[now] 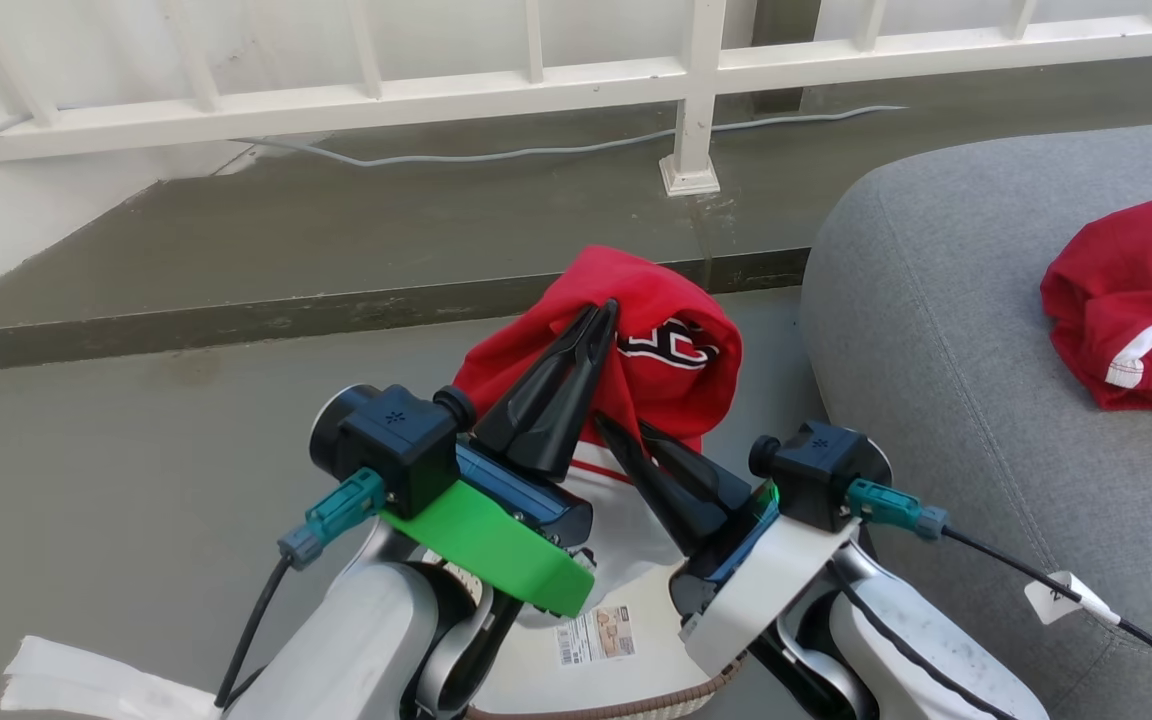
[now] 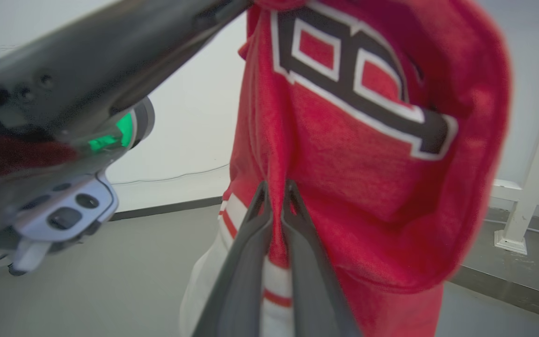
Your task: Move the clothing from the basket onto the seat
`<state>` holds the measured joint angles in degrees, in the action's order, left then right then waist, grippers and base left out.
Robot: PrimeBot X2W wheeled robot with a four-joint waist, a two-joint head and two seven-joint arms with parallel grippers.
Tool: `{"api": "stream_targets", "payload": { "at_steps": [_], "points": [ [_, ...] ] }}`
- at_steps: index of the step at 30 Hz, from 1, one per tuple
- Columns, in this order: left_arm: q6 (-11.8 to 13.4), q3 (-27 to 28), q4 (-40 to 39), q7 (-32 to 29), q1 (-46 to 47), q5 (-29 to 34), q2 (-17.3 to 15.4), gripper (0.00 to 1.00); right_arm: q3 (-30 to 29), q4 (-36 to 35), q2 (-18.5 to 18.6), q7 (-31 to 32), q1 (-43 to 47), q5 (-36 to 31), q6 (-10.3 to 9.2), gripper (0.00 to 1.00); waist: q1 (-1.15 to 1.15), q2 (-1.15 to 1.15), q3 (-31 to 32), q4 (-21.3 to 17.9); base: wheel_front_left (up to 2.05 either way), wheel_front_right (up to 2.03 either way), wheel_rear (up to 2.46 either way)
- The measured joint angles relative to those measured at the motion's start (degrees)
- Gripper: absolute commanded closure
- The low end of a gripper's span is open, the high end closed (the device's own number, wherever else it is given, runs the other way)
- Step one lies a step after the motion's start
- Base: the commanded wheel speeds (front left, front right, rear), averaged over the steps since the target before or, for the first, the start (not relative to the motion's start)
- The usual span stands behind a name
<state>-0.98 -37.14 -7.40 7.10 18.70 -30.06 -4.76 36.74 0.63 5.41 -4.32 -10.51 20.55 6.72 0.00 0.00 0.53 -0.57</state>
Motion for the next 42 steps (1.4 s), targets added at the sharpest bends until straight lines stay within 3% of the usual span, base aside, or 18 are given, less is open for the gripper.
{"api": "stream_targets", "payload": {
  "at_steps": [5,6,7,8,9,27,42],
  "points": [
    [0.0,0.0,-0.5,0.0,0.0,0.0,0.0,1.00,0.2,0.7,-0.1,-0.7,-1.0,0.6,0.33,1.00,0.00,0.00,0.0,0.0,0.00,0.00,0.00],
    [0.0,0.0,-0.5,-0.1,0.0,0.0,0.0,0.95,0.2,0.8,-0.1,-0.9,-1.0,0.7,0.33,1.00,0.00,0.00,0.0,0.0,0.00,0.00,0.00],
    [0.0,0.0,-0.6,-0.1,0.0,0.0,0.0,0.65,0.2,0.9,-0.1,-1.3,-1.0,0.7,0.33,1.00,0.00,0.00,-0.1,0.0,0.00,0.00,0.00],
    [0.0,-0.1,-0.6,-0.5,0.0,0.0,0.0,0.49,0.1,1.1,-0.1,-1.3,-1.1,0.8,0.33,1.00,0.00,0.00,-0.1,-0.1,0.00,0.00,0.00],
    [0.0,-0.1,-0.6,-0.5,0.0,0.0,0.0,0.00,0.1,1.2,-0.1,-1.6,-1.1,0.8,0.33,1.00,0.00,0.00,-0.1,-0.1,0.00,0.00,0.00],
    [-0.8,-4.0,-0.6,-3.1,-0.5,1.1,-2.0,0.00,-4.5,5.3,1.2,-4.8,-3.1,1.4,0.14,1.00,0.00,0.00,-0.3,-0.7,0.00,0.00,0.00],
    [-1.6,-8.0,-0.3,-5.6,-3.7,3.6,-3.8,0.00,-10.6,8.4,3.7,-6.2,-3.1,3.0,-2.78,1.00,0.00,0.00,-1.8,-3.8,0.00,0.00,0.00]
  ]
}}
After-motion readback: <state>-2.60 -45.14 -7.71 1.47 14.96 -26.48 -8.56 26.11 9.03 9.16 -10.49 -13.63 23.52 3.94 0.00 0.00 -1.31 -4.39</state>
